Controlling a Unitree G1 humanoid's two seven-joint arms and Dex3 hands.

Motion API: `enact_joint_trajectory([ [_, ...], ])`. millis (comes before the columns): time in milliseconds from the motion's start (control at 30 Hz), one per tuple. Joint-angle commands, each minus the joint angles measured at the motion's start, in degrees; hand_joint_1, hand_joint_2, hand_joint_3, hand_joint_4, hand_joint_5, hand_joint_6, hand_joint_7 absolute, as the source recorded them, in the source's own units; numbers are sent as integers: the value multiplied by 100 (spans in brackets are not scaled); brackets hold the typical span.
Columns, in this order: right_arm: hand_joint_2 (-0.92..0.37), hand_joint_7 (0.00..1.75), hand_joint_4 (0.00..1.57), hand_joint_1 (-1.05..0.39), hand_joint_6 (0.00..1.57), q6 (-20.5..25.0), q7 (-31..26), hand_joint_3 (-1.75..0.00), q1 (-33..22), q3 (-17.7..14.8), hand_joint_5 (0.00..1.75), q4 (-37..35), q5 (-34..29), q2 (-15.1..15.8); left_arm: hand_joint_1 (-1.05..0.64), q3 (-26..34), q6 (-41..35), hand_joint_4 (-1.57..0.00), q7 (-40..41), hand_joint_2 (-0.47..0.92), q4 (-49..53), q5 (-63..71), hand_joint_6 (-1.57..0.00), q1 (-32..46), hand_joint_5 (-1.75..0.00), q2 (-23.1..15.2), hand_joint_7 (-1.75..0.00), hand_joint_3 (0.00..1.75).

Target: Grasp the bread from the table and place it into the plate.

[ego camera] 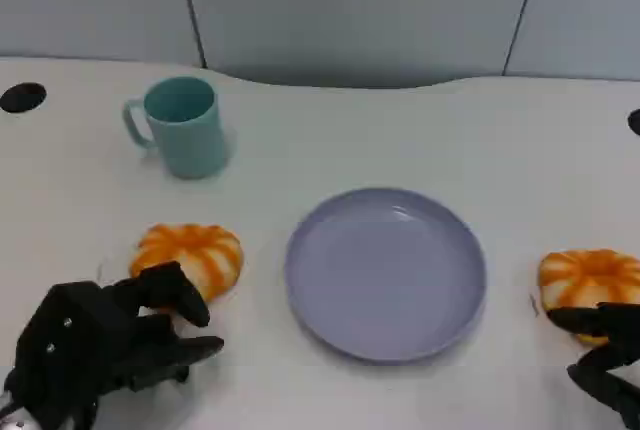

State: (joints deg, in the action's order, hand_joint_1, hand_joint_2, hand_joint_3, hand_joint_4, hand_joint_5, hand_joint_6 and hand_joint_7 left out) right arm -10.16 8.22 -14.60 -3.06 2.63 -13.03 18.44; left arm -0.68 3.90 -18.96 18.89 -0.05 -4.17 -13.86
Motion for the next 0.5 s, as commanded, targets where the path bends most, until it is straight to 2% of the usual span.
enact_joint_trajectory([
  [33, -92, 0, 63, -27, 84, 86, -1, -29, -35, -38, 85, 80, 39, 49, -23, 23, 23, -73, 22, 92, -45, 16, -52, -26, -175, -62, -175, 3],
  [133, -92, 0, 62, -27, 83, 200, 0, -30, -45, -27, 84, 144, 12, 46, -23, 24, 3, -73, 19, 92, -48, 15, -51, -24, -175, -65, -175, 3],
  [500, -92, 0, 62, -27, 84, 43, -13, -30, -44, -24, 84, 80, 27, 55, -23, 37, 72, -73, -9, 91, -32, -16, -52, -23, -175, -63, -175, 3],
])
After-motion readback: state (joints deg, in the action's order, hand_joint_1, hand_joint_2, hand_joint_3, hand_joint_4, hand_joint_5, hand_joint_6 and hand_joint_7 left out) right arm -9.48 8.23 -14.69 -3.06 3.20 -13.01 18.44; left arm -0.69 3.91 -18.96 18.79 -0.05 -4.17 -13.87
